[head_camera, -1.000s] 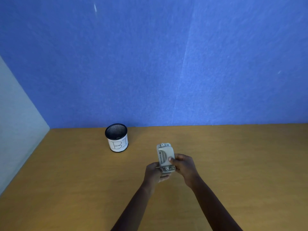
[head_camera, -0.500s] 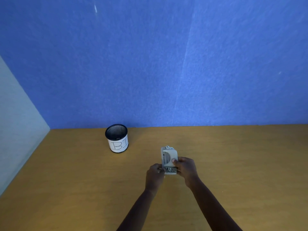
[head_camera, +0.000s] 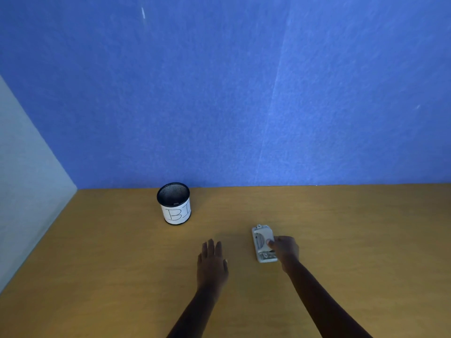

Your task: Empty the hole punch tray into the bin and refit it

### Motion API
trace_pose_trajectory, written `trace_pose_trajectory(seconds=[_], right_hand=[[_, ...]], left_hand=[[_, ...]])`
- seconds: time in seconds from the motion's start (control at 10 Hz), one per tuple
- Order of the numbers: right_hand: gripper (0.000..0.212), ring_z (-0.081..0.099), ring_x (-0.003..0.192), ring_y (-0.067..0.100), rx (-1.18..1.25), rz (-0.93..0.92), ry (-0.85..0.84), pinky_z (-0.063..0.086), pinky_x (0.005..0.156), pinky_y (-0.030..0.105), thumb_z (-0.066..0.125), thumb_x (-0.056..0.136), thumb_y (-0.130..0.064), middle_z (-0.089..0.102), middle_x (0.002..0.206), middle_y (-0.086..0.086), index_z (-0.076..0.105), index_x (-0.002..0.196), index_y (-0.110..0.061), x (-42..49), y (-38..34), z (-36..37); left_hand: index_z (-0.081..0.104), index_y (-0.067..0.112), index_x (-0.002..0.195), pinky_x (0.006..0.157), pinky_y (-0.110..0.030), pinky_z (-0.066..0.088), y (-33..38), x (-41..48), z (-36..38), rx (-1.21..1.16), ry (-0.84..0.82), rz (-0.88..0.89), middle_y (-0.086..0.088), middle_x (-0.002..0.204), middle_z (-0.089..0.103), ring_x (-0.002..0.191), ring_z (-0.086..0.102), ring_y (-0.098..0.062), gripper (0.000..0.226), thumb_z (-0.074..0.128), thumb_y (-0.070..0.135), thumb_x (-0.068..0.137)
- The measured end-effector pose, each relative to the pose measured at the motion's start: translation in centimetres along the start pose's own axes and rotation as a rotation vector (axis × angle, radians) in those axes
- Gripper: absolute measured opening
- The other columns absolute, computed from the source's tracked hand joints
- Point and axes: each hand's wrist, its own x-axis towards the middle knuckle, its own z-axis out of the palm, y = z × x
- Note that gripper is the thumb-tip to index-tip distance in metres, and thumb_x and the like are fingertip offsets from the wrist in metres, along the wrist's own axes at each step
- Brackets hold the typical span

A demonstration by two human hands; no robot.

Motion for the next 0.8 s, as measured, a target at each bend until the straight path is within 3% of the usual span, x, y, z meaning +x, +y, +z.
trace_pose_trajectory(seconds=[0.1, 0.2, 0.3, 0.4, 0.5, 0.6, 0.7, 0.8], right_hand=[[0.019, 0.057, 0.072, 0.02, -0.001, -0.003, 0.006, 0.04, 0.054, 0.021, 0.065, 0.081, -0.006, 0.062, 0.075, 0.014, 0.071, 0.089, 0.009, 0.1, 0.2, 0.1], [0.02, 0.054, 0.071, 0.019, -0.014, -0.009, 0.023, 0.036, 0.057, 0.024, 0.064, 0.081, -0.007, 0.058, 0.073, 0.011, 0.07, 0.087, 0.012, 0.1, 0.2, 0.2], [0.019, 0.053, 0.07, 0.018, -0.018, -0.005, 0.037, 0.036, 0.049, 0.024, 0.064, 0.082, -0.007, 0.058, 0.072, 0.011, 0.07, 0.086, 0.011, 0.1, 0.2, 0.1], [0.02, 0.052, 0.071, 0.019, -0.037, 0.0, 0.042, 0.034, 0.059, 0.026, 0.064, 0.082, -0.007, 0.057, 0.072, 0.012, 0.07, 0.084, 0.012, 0.1, 0.1, -0.1], [0.017, 0.054, 0.073, 0.021, -0.078, -0.036, 0.051, 0.032, 0.058, 0.026, 0.062, 0.084, -0.008, 0.058, 0.076, 0.015, 0.068, 0.084, 0.007, -0.3, -0.1, -0.2], [0.029, 0.06, 0.098, 0.031, -0.148, -0.13, 0.093, 0.04, 0.07, 0.027, 0.054, 0.088, -0.009, 0.064, 0.109, 0.022, 0.059, 0.113, 0.004, -1.3, -0.3, 0.3], [0.044, 0.043, 0.127, 0.03, -0.369, -0.302, 0.103, 0.042, 0.1, 0.037, 0.046, 0.094, -0.016, 0.046, 0.138, 0.019, 0.04, 0.135, -0.003, -2.0, 0.1, 1.0], [0.05, 0.022, 0.143, 0.027, -0.569, -0.475, 0.09, 0.03, 0.116, 0.037, 0.038, 0.097, -0.025, 0.029, 0.152, 0.014, 0.027, 0.143, -0.009, -3.3, 0.6, 2.4]], left_hand=[[0.01, 0.012, 0.148, 0.12, -0.035, 0.014, -0.4, 0.2, 0.2, 0.033, 0.001, 0.001, -0.011, 0.16, 0.005, 0.148, 0.002, -0.025, 0.055, 0.031, 0.025, 0.099], [0.011, 0.012, 0.148, 0.12, -0.035, 0.014, -0.6, 0.3, 0.5, 0.046, 0.008, 0.011, -0.011, 0.16, 0.005, 0.148, 0.002, -0.026, 0.055, 0.03, 0.026, 0.099], [0.011, 0.011, 0.148, 0.12, -0.035, 0.014, -0.7, 0.5, 0.7, 0.061, 0.009, 0.024, -0.012, 0.16, 0.005, 0.148, 0.001, -0.026, 0.055, 0.03, 0.025, 0.099], [0.01, 0.011, 0.148, 0.12, -0.036, 0.013, -0.8, 0.7, 0.8, 0.069, 0.002, 0.026, -0.011, 0.16, 0.004, 0.148, 0.0, -0.025, 0.055, 0.029, 0.025, 0.099], [0.008, 0.012, 0.148, 0.12, -0.037, 0.012, -1.1, 1.0, 0.9, 0.086, 0.002, 0.027, -0.011, 0.16, 0.002, 0.148, 0.0, -0.025, 0.054, 0.027, 0.027, 0.099], [0.006, 0.012, 0.149, 0.12, -0.037, 0.011, -1.3, 1.1, 0.9, 0.092, 0.007, 0.024, -0.01, 0.16, 0.0, 0.148, -0.001, -0.024, 0.055, 0.026, 0.028, 0.1], [0.002, 0.013, 0.149, 0.12, -0.037, 0.008, -1.6, 1.2, 0.9, 0.105, 0.024, 0.036, -0.009, 0.16, -0.004, 0.148, -0.003, -0.023, 0.056, 0.023, 0.03, 0.1], [-0.002, 0.013, 0.149, 0.12, -0.038, 0.007, -1.8, 1.2, 1.0, 0.106, 0.04, 0.042, -0.008, 0.16, -0.006, 0.148, -0.004, -0.023, 0.058, 0.022, 0.033, 0.1]])
